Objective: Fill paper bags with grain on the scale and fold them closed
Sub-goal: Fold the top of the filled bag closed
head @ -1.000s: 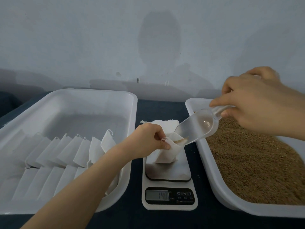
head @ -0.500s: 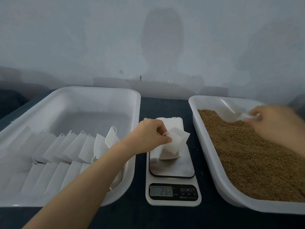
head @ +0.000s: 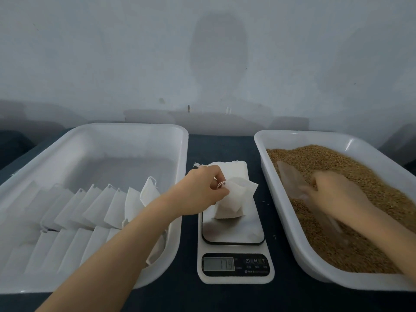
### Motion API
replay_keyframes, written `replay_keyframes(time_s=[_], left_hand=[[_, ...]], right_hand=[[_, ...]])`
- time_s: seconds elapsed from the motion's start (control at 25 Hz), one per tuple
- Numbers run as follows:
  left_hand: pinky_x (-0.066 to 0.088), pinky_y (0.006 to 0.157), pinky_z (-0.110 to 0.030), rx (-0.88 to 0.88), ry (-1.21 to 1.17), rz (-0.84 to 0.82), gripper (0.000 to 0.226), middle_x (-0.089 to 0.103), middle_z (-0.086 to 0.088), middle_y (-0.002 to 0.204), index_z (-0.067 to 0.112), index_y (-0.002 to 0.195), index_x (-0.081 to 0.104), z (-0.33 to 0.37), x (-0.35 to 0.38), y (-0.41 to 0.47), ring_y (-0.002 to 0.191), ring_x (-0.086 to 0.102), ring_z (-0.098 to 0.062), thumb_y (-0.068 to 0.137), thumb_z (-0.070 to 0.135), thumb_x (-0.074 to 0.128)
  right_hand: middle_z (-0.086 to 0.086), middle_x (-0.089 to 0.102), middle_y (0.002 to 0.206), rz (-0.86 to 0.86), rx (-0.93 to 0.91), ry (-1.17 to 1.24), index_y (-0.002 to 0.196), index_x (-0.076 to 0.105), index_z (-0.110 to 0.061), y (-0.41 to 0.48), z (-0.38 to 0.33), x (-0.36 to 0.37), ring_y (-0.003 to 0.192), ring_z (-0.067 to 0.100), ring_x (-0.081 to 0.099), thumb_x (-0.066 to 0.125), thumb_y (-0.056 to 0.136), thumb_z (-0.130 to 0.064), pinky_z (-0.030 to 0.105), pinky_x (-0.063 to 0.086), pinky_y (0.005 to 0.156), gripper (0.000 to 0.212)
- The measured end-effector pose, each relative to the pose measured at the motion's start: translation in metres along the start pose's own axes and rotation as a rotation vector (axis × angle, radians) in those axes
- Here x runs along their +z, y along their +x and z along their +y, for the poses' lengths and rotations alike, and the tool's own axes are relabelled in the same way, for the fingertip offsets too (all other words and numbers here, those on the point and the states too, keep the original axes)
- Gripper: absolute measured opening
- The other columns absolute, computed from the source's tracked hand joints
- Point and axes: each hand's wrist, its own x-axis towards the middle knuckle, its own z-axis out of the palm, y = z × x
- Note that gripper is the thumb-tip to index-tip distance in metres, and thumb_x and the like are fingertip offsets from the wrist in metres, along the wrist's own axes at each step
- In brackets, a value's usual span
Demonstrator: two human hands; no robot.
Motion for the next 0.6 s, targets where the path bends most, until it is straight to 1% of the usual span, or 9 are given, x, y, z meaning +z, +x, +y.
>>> replay_keyframes(time_s=[0.04,0.08,0.12,0.2,0.28,0.36,0.48,0.52,0.6], left_hand=[[0.058,0.074,-0.033,0.002,-0.005,-0.005,0.01,0.066,0.009,0.076,0.02,0.086,0.051,0.0,0.0,0.0,0.074,0.067,-0.011,0.093,0.025,0.057],[0.057,0.076,-0.033,-0.002,-0.016,-0.007,0.009,0.064,0.009,0.078,0.019,0.088,0.05,0.0,0.0,0.001,0.075,0.067,-0.012,0.094,0.024,0.056],[0.057,0.077,-0.032,-0.01,-0.03,-0.01,0.008,0.062,0.009,0.081,0.02,0.089,0.05,-0.001,0.0,0.001,0.076,0.067,-0.012,0.095,0.023,0.055],[0.057,0.075,-0.027,-0.025,-0.047,-0.016,0.01,0.058,0.009,0.084,0.022,0.089,0.048,-0.001,0.0,0.002,0.076,0.065,-0.011,0.096,0.021,0.053],[0.056,0.069,-0.021,-0.035,-0.049,-0.023,0.009,0.057,0.008,0.087,0.023,0.09,0.047,-0.002,0.001,0.003,0.077,0.062,-0.011,0.097,0.019,0.051],[0.055,0.067,-0.019,-0.054,-0.082,-0.019,0.005,0.058,0.005,0.089,0.02,0.095,0.047,-0.002,0.002,0.004,0.08,0.062,-0.011,0.098,0.017,0.048],[0.057,0.068,-0.021,-0.056,-0.125,-0.003,0.016,0.061,0.006,0.087,0.025,0.088,0.047,-0.002,0.001,0.005,0.081,0.064,-0.008,0.098,0.013,0.047],[0.057,0.068,-0.021,-0.053,-0.118,-0.005,0.018,0.061,0.008,0.086,0.027,0.086,0.046,-0.002,0.001,0.005,0.081,0.064,-0.008,0.098,0.013,0.047],[0.057,0.07,-0.021,-0.047,-0.064,-0.012,0.015,0.059,0.009,0.085,0.027,0.089,0.047,-0.004,0.002,0.004,0.081,0.064,-0.009,0.098,0.015,0.048]], right_hand=[[-0.011,0.06,0.094,0.121,-0.125,0.125,0.1,0.06,-0.022,-0.007,-0.012,-0.007,0.08,0.004,0.057,0.057,0.09,-0.039,0.02,0.047,0.07,0.02],[-0.02,0.054,0.098,0.159,-0.241,0.271,0.108,0.057,-0.03,-0.014,-0.026,-0.016,0.083,-0.004,0.053,0.061,0.086,-0.039,0.013,0.042,0.073,0.024],[-0.027,0.051,0.097,0.111,-0.333,0.393,0.11,0.053,-0.038,-0.021,-0.042,-0.023,0.084,-0.01,0.05,0.065,0.081,-0.041,0.009,0.038,0.071,0.032],[-0.027,0.055,0.091,-0.057,-0.411,0.497,0.107,0.054,-0.045,-0.028,-0.067,-0.025,0.084,-0.011,0.051,0.07,0.077,-0.042,0.009,0.036,0.061,0.034],[-0.02,0.063,0.088,-0.089,-0.359,0.543,0.104,0.064,-0.034,-0.026,-0.077,-0.016,0.082,-0.007,0.056,0.07,0.082,-0.034,0.008,0.04,0.06,0.023],[-0.015,0.064,0.085,0.0,-0.296,0.619,0.105,0.068,-0.024,-0.024,-0.078,-0.011,0.079,-0.007,0.057,0.065,0.088,-0.026,0.004,0.04,0.062,0.018],[-0.02,0.051,0.078,0.191,-0.372,0.63,0.099,0.067,-0.016,-0.026,-0.076,-0.007,0.082,-0.02,0.048,0.059,0.091,-0.012,-0.004,0.032,0.071,0.012],[-0.02,0.049,0.078,0.196,-0.403,0.61,0.097,0.066,-0.017,-0.027,-0.076,-0.005,0.083,-0.019,0.046,0.058,0.091,-0.01,-0.004,0.03,0.072,0.012],[-0.02,0.051,0.081,0.116,-0.437,0.567,0.097,0.064,-0.021,-0.027,-0.074,0.0,0.081,-0.007,0.05,0.056,0.093,-0.012,0.0,0.033,0.07,0.013]])
